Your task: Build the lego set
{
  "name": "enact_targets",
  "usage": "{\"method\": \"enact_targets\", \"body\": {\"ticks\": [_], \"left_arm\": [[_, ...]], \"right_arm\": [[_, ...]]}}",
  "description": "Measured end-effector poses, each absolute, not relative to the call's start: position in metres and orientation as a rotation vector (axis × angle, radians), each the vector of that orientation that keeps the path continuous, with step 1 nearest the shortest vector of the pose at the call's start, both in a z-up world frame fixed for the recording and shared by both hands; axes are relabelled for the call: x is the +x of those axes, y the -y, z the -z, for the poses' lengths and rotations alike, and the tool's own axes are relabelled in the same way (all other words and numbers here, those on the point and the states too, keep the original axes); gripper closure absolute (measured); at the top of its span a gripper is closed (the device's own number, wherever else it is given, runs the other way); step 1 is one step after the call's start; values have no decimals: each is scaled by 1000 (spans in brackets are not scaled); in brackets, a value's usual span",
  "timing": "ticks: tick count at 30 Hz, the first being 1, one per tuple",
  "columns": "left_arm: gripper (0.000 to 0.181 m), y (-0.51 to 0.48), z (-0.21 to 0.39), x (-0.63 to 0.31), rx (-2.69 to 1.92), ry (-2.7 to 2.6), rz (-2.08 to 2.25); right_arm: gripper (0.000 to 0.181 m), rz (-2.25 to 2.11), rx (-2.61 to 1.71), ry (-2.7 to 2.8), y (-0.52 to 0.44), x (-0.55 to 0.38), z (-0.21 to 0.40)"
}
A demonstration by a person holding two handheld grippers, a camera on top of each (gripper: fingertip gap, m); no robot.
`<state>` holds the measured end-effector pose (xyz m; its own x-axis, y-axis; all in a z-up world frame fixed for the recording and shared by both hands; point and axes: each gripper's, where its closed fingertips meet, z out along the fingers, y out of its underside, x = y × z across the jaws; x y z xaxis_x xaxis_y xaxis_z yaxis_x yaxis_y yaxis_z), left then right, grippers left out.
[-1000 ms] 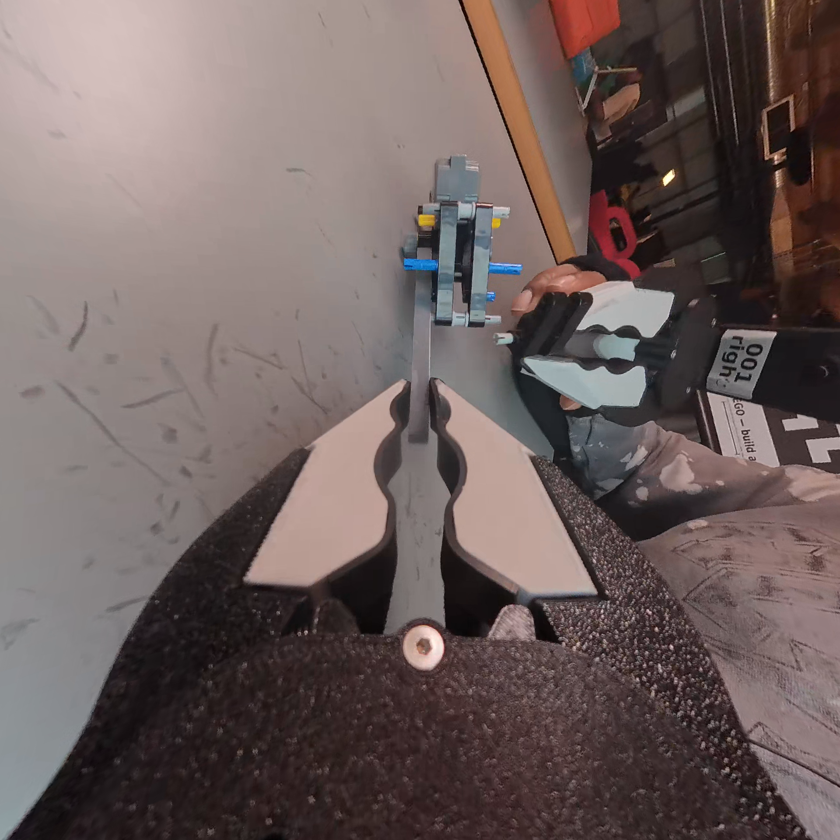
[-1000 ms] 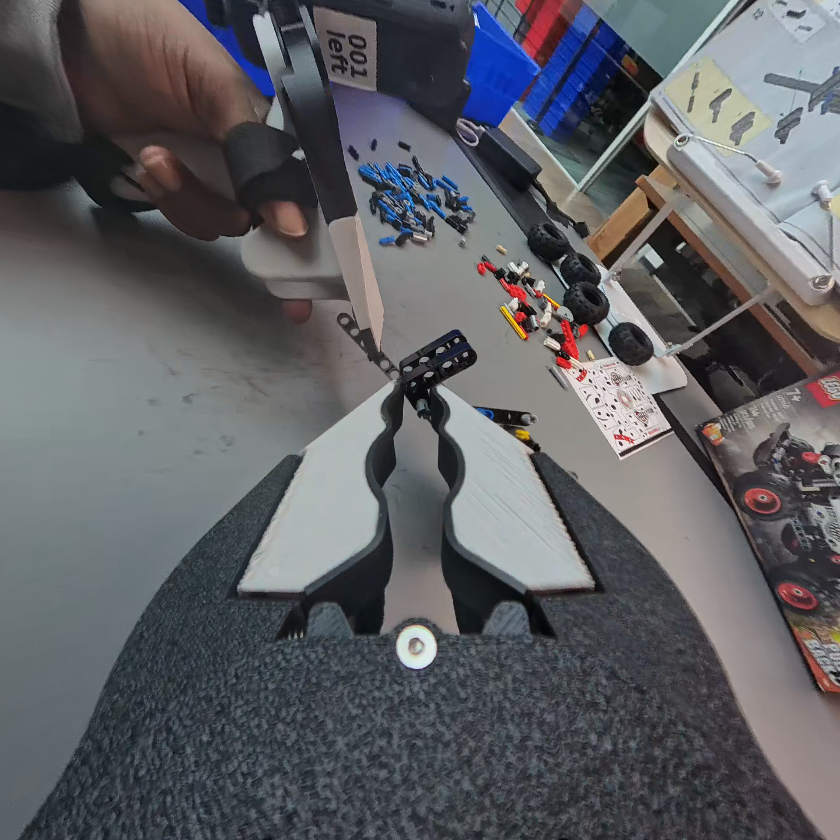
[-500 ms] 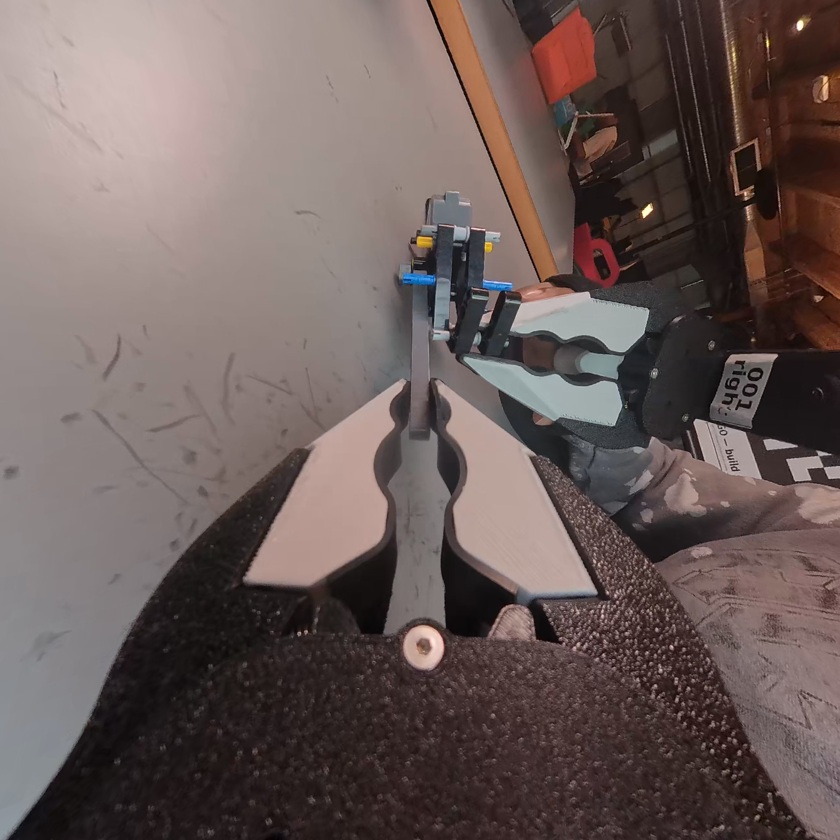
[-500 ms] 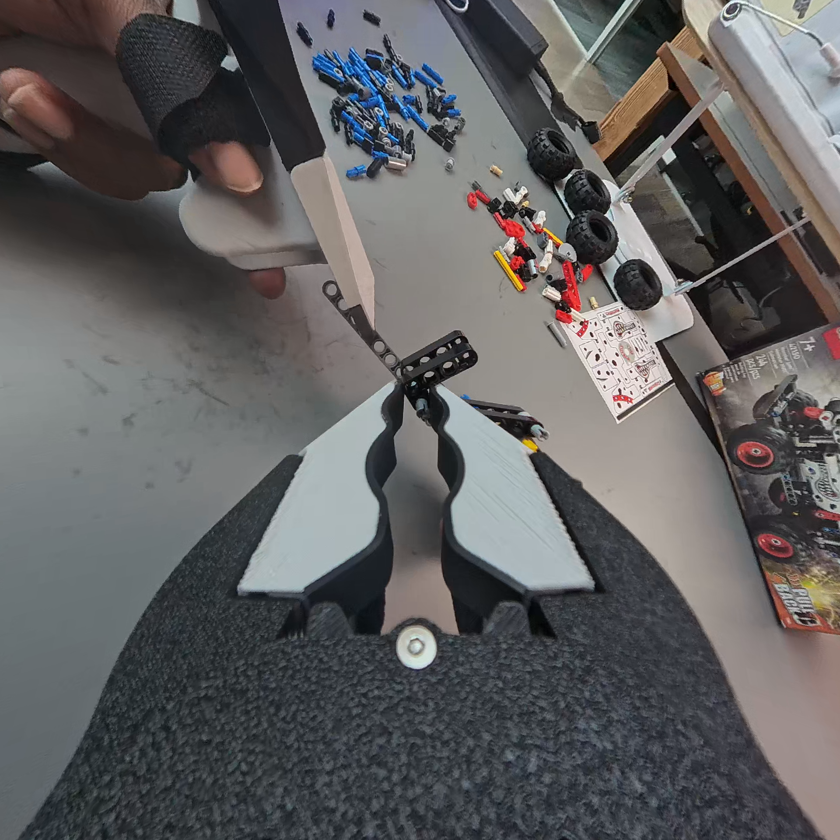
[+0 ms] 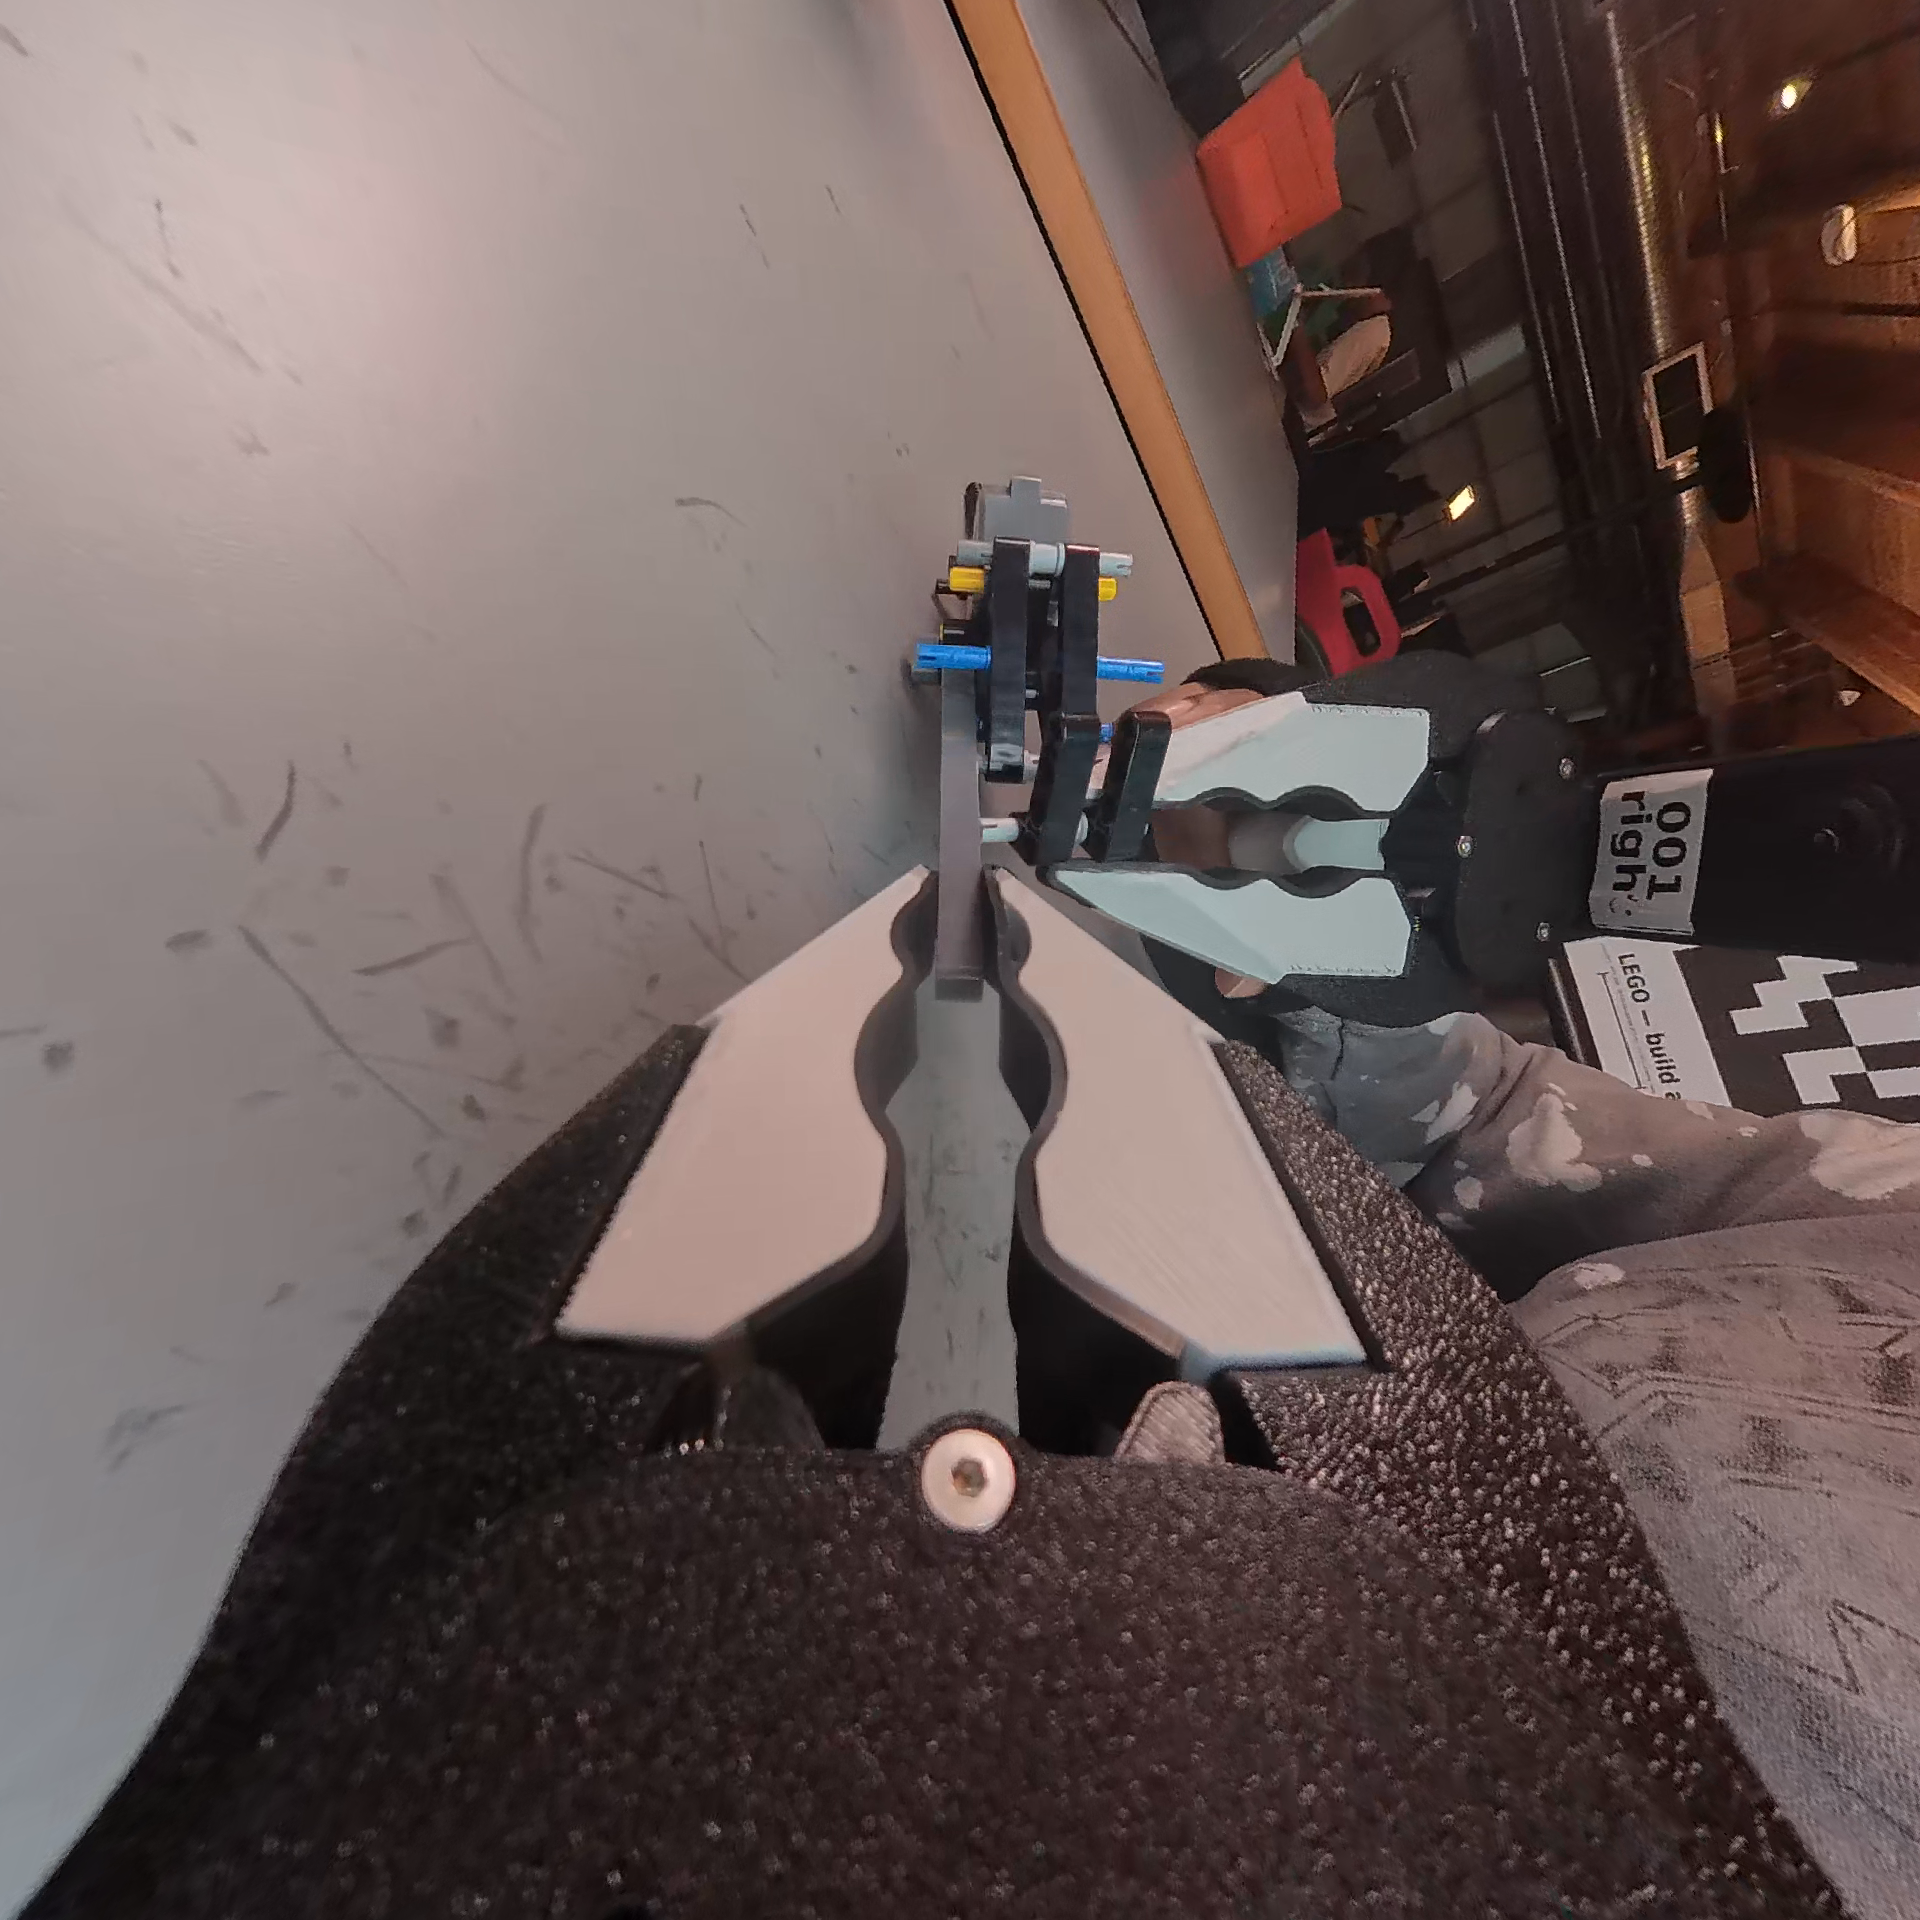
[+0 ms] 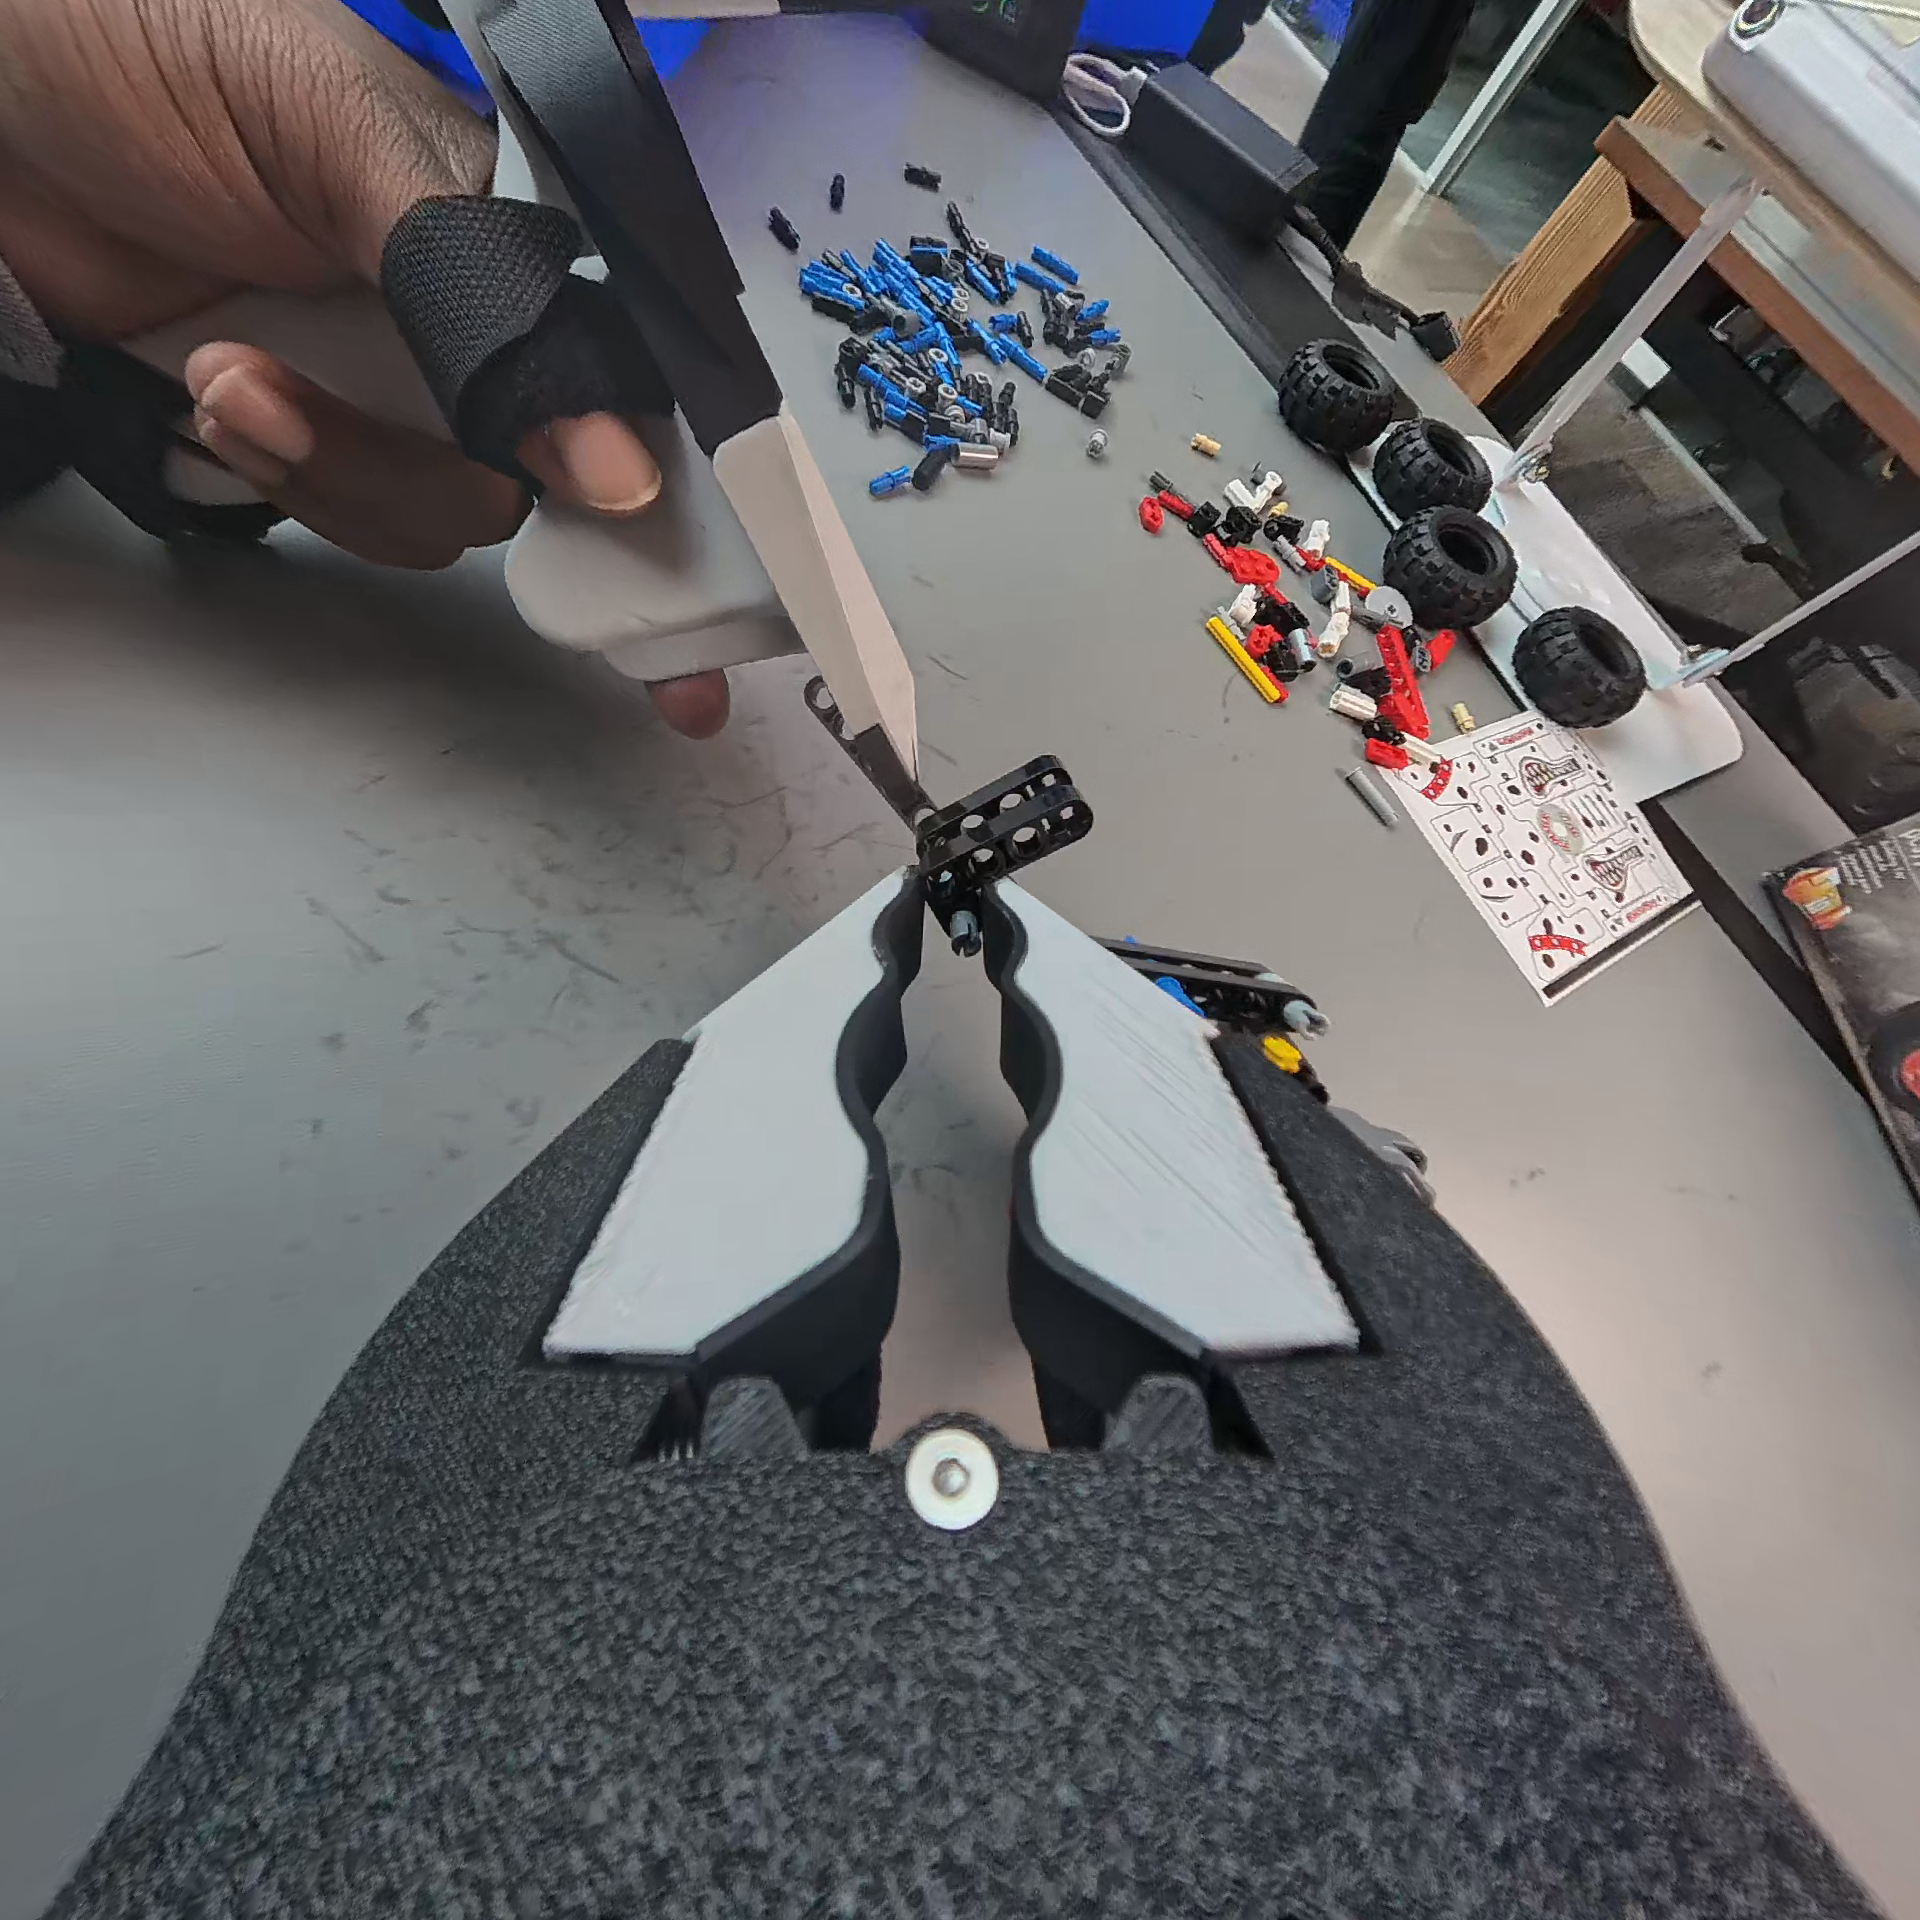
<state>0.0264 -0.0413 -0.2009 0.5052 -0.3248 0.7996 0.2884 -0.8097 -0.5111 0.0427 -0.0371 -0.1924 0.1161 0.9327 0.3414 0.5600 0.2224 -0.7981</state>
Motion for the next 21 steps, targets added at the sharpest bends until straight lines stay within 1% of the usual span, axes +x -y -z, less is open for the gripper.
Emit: {"method": "enact_targets", "body": {"ticks": [6,12,15,21], "left_arm": [[172,42,202,27,-2152,-50,1277],[172,46,204,29,-2173,-180,1103],[172,47,203,30,-2167,-249,995],[172,47,203,30,-2167,-142,1096]], "right_arm": [[171,-463,-1455,1569,37,43,194],[172,-412,-1424,1600,41,43,195],[173,-456,-1445,1574,41,42,193],[173,-553,-1491,1478,41,43,195]]}}
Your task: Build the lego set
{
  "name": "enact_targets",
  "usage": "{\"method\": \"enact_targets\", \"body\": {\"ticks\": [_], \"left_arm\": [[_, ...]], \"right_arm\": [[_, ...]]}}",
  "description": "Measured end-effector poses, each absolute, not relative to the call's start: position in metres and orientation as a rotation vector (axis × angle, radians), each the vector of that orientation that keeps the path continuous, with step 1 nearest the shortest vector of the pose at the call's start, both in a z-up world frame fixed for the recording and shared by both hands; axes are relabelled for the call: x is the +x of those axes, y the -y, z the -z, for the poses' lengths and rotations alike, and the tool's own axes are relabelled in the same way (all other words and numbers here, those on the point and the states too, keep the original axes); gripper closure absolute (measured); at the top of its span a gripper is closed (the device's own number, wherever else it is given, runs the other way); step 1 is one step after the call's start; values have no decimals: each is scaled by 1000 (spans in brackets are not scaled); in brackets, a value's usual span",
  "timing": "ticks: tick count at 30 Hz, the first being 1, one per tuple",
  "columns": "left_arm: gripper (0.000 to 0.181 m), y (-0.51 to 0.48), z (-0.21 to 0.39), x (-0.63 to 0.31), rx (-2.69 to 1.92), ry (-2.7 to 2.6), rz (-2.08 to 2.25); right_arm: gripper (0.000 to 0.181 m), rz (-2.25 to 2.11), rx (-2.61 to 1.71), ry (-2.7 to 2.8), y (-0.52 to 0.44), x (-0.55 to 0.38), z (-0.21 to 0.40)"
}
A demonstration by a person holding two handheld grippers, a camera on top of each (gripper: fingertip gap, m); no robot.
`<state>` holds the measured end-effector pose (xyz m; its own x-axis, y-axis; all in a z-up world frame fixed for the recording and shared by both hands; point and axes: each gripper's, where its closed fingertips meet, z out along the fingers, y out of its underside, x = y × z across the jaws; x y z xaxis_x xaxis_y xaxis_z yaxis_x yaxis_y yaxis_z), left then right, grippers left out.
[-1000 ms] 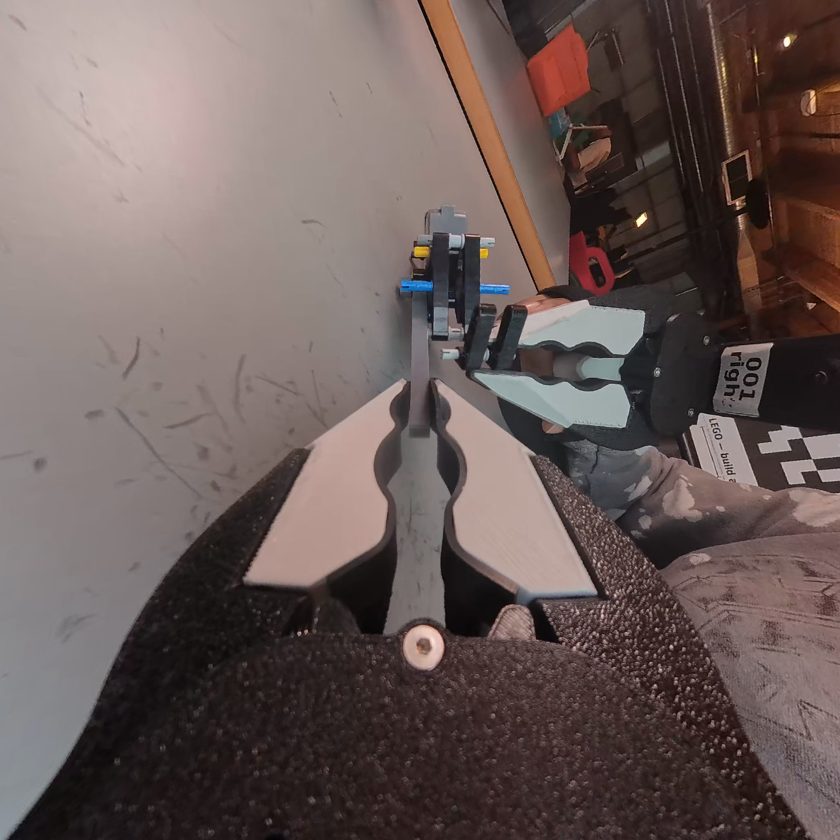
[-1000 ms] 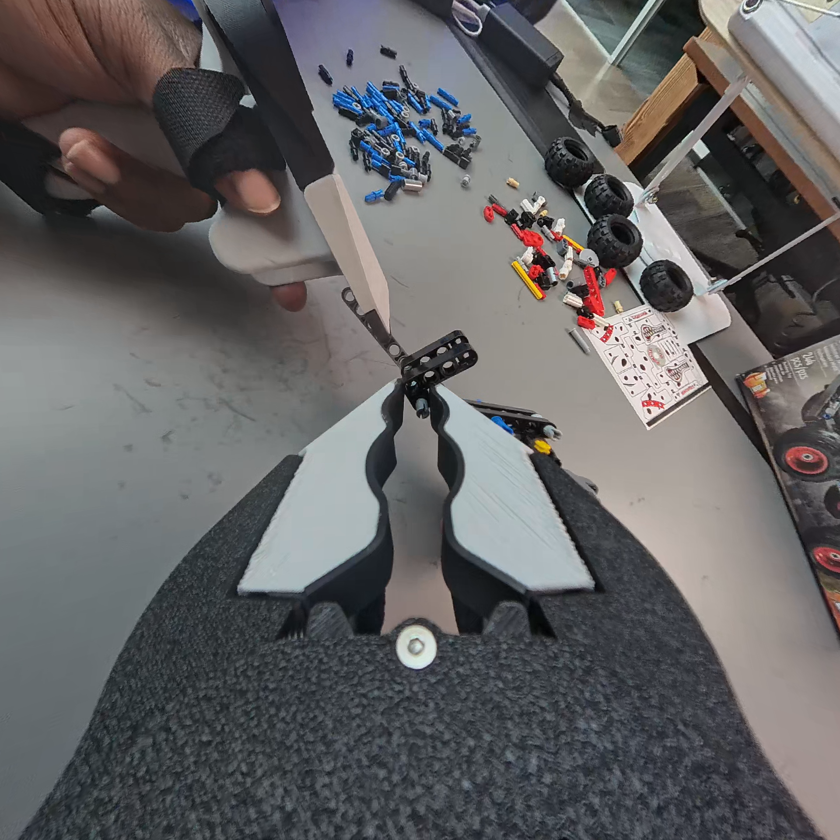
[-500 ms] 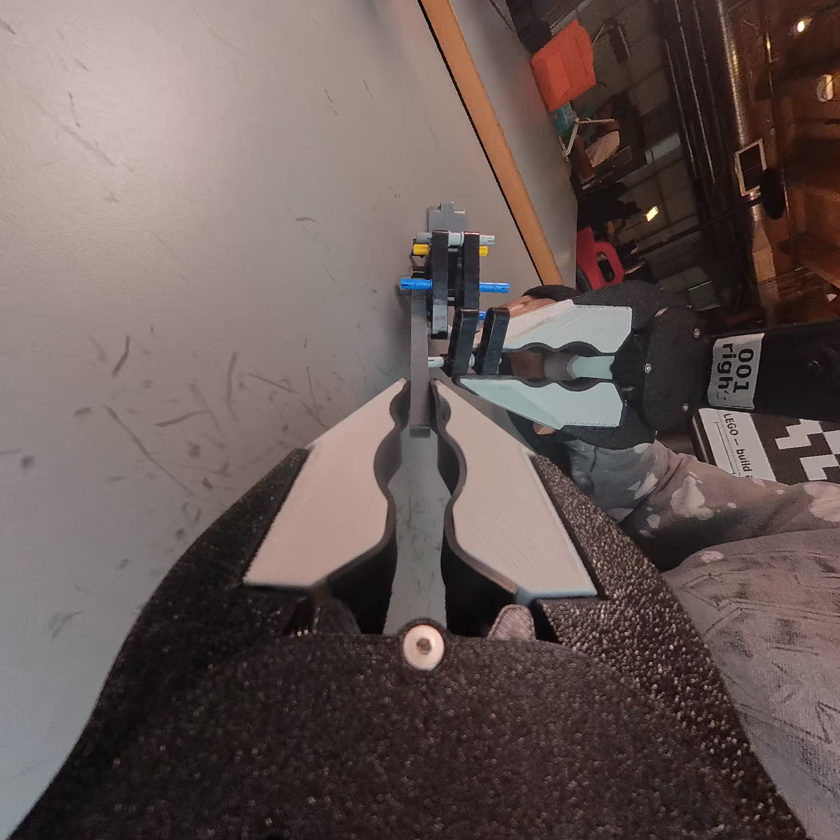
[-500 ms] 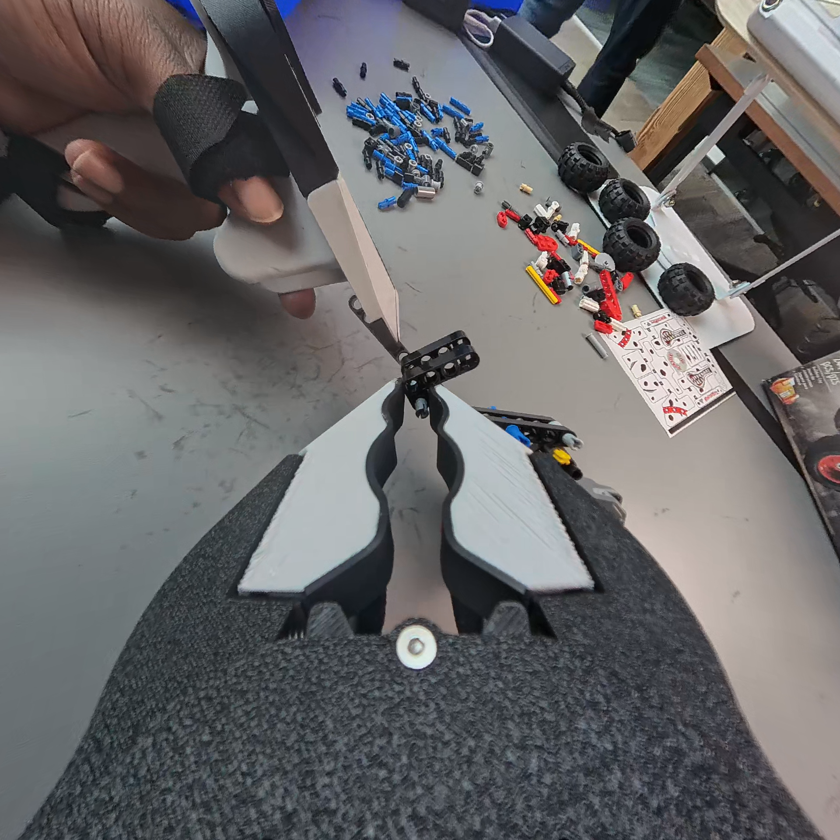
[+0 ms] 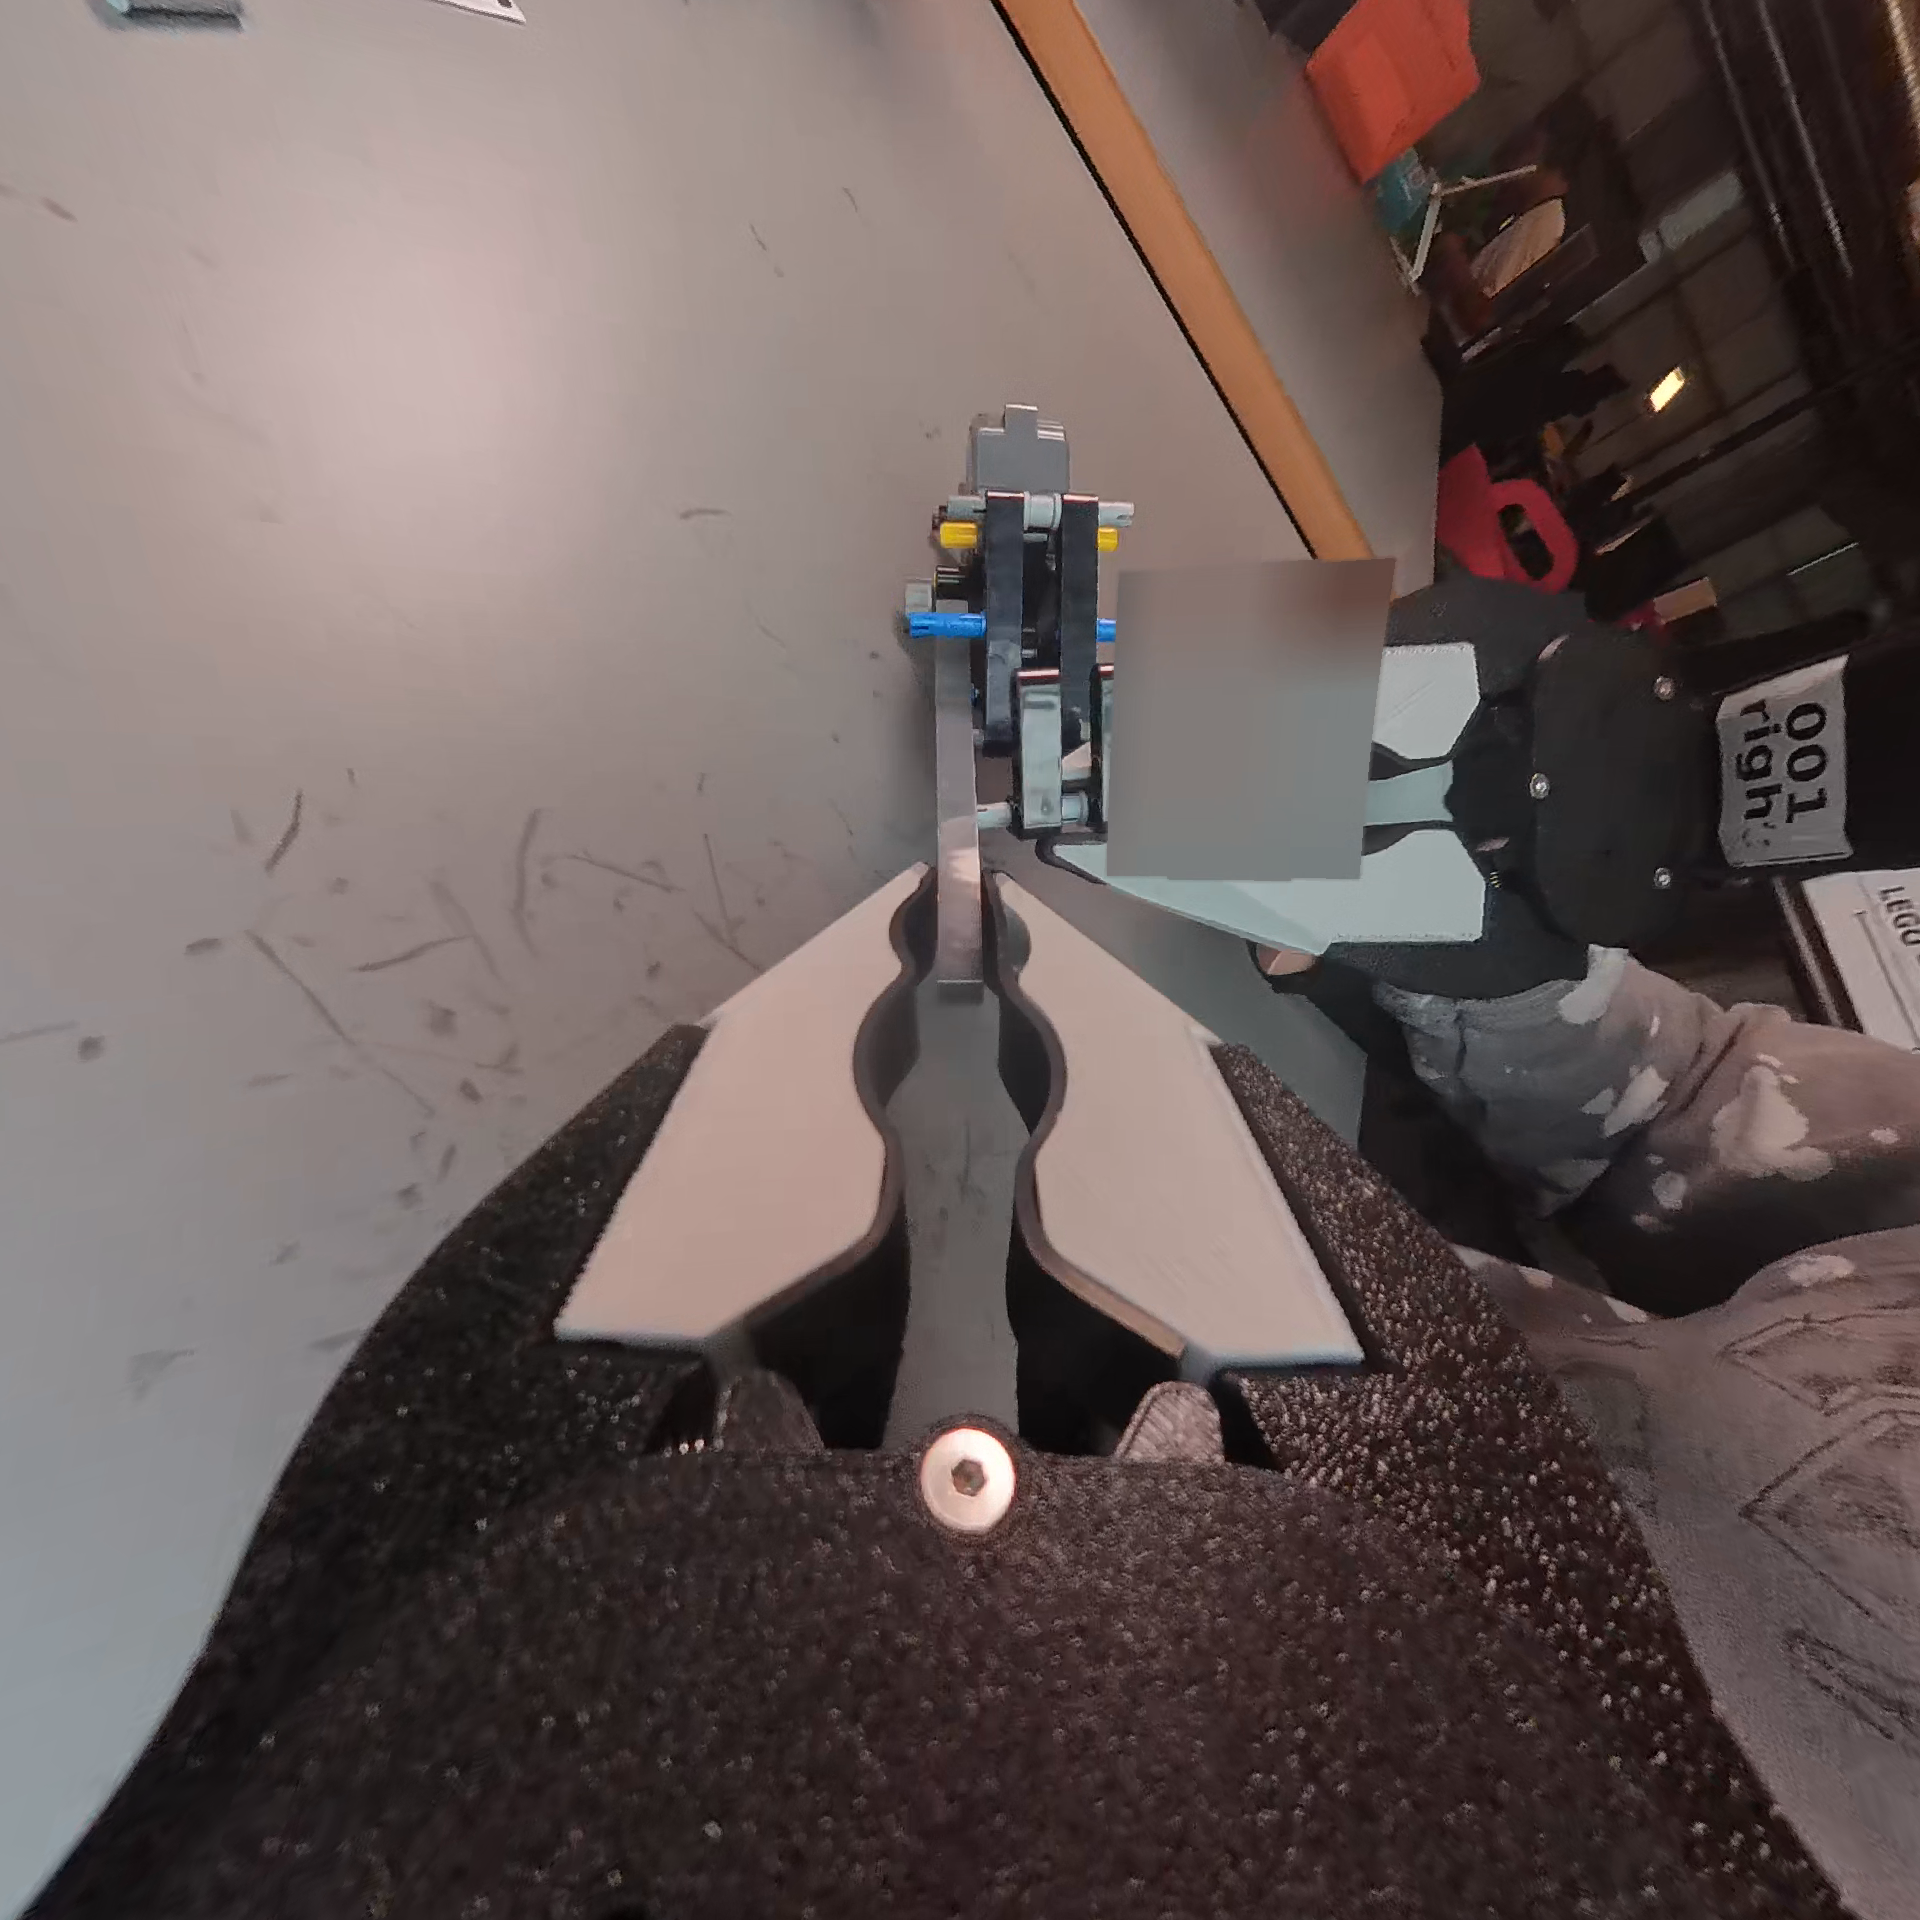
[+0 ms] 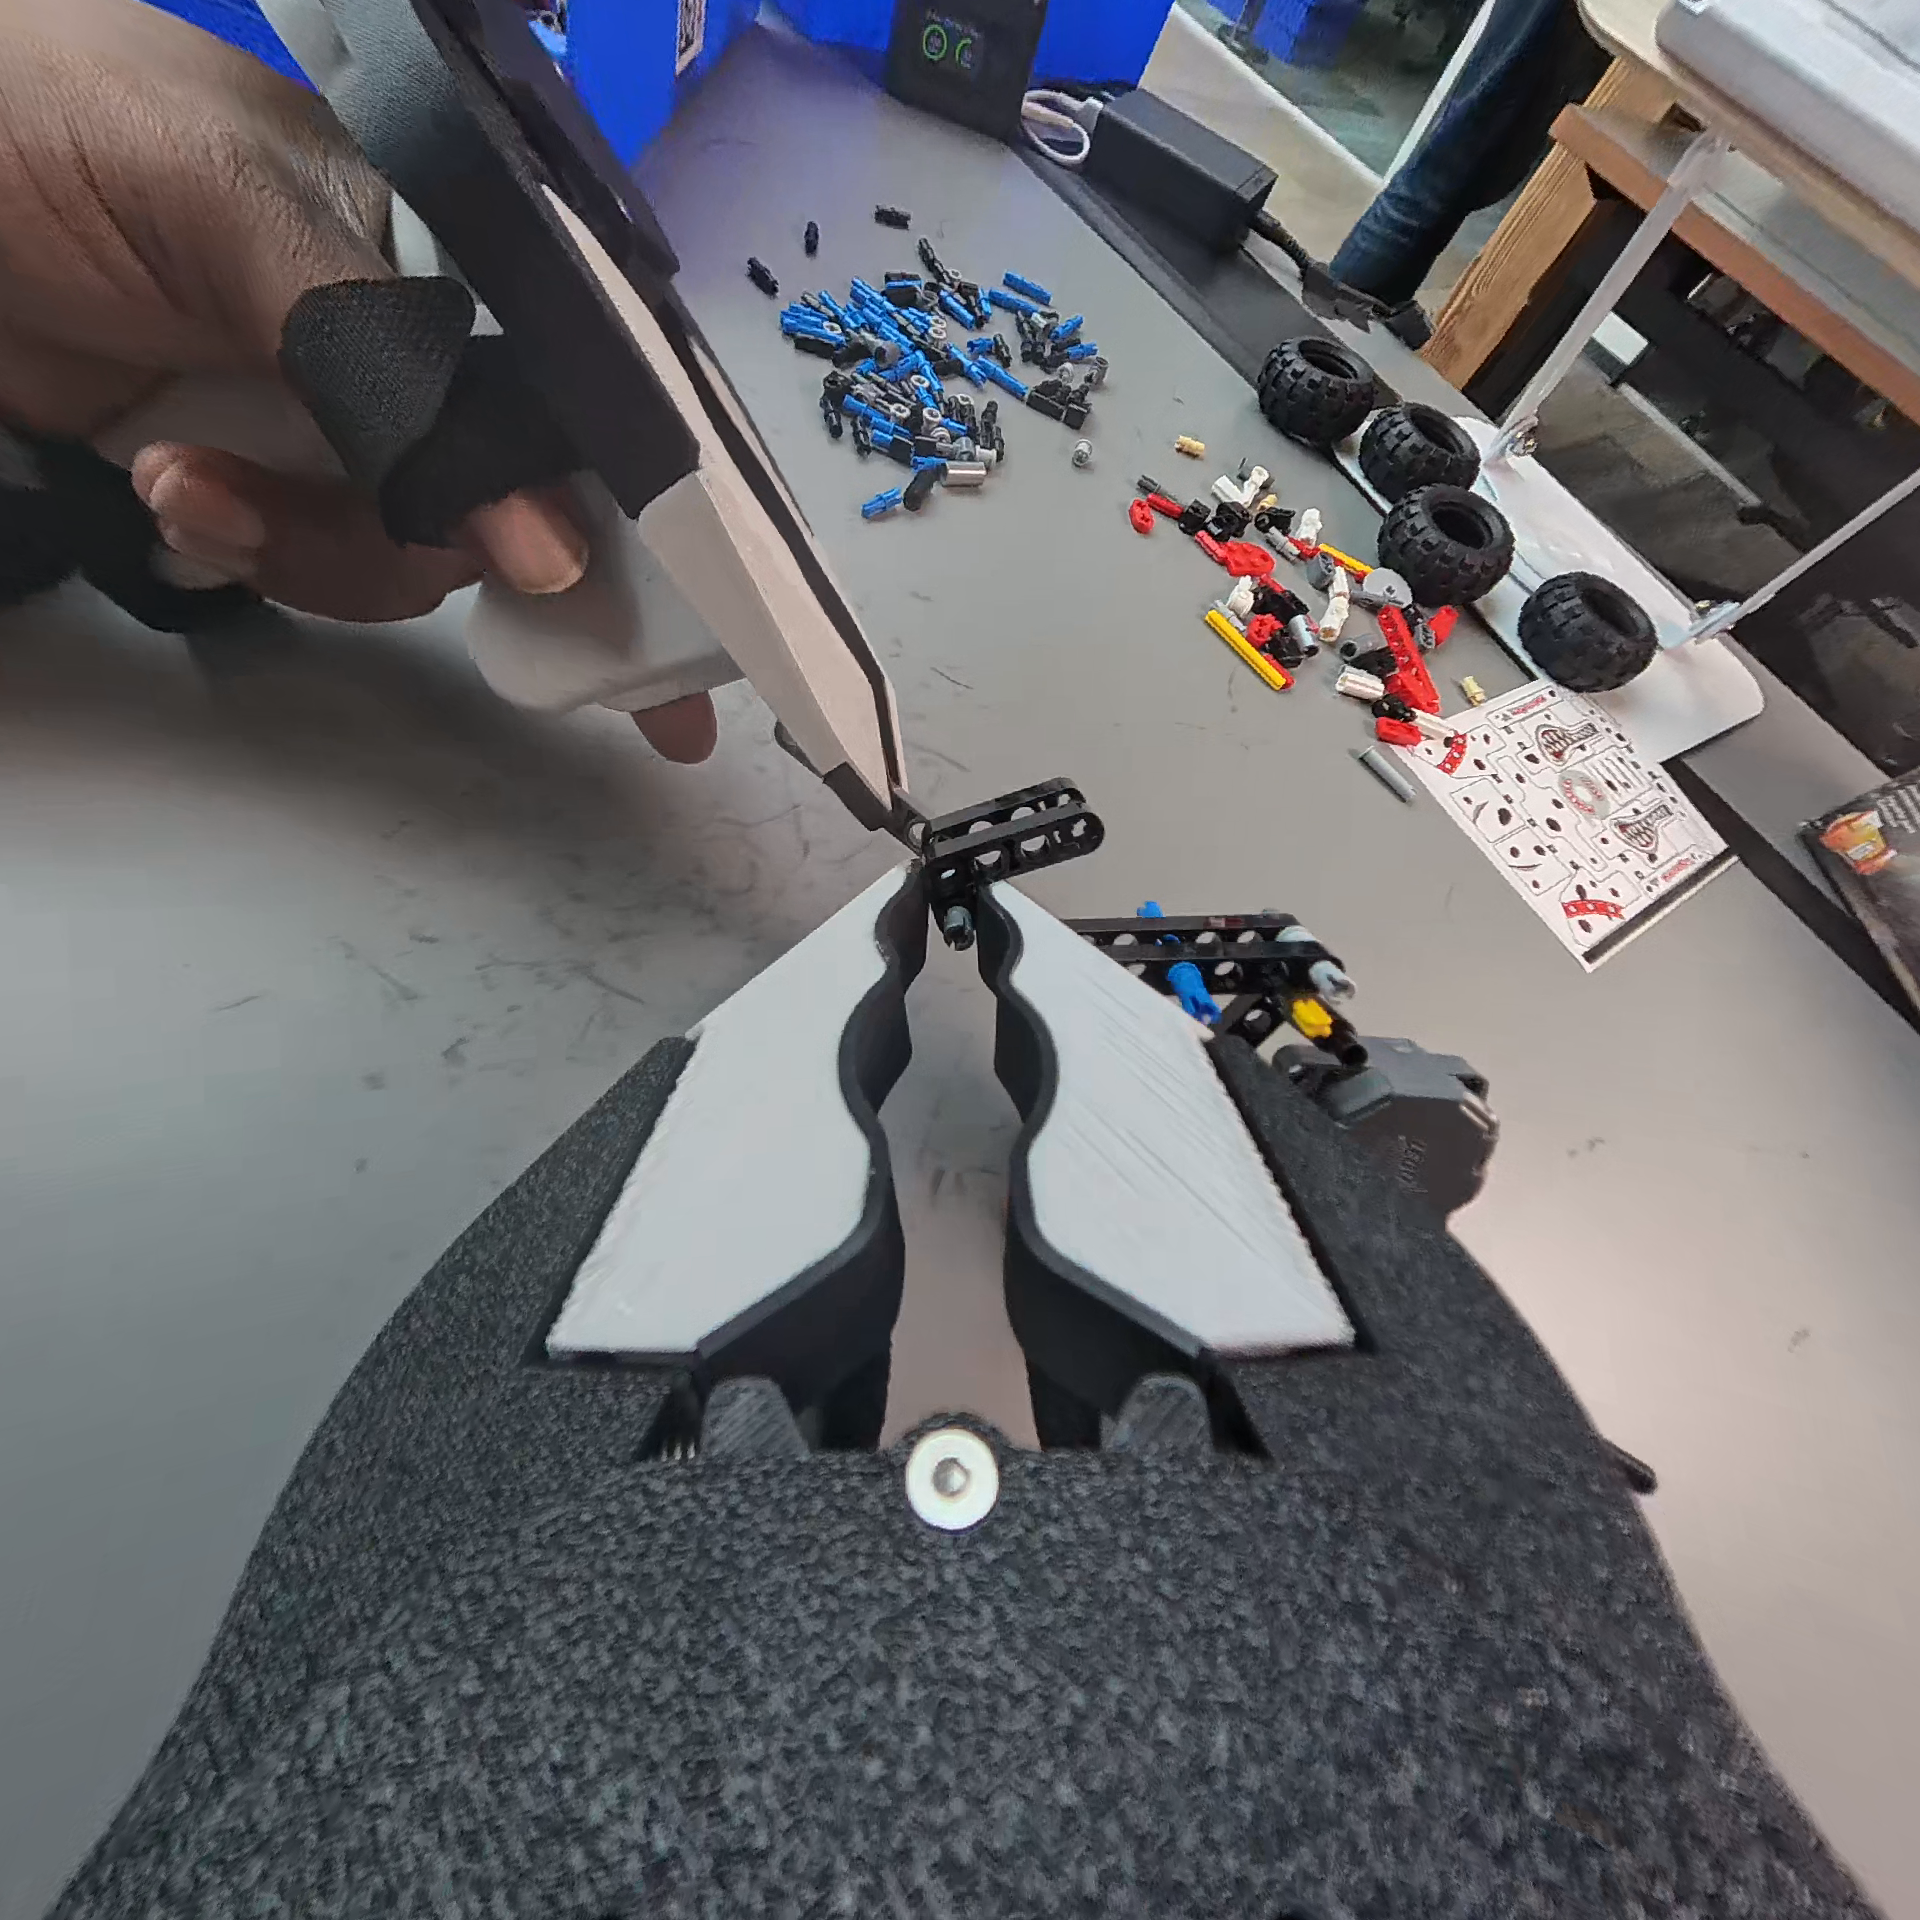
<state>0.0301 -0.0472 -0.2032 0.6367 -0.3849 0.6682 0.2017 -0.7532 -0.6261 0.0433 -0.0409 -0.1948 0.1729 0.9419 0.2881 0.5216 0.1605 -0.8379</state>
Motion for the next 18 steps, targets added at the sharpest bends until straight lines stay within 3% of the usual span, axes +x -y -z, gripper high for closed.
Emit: {"method": "enact_targets", "body": {"ticks": [10,18], "left_arm": [[171,41,205,27,-2153,-50,1133],[171,44,206,32,-2173,-227,1027]], "right_arm": [[174,-512,-1500,1470,34,38,199],[175,-450,-1309,1793,36,39,201]]}}
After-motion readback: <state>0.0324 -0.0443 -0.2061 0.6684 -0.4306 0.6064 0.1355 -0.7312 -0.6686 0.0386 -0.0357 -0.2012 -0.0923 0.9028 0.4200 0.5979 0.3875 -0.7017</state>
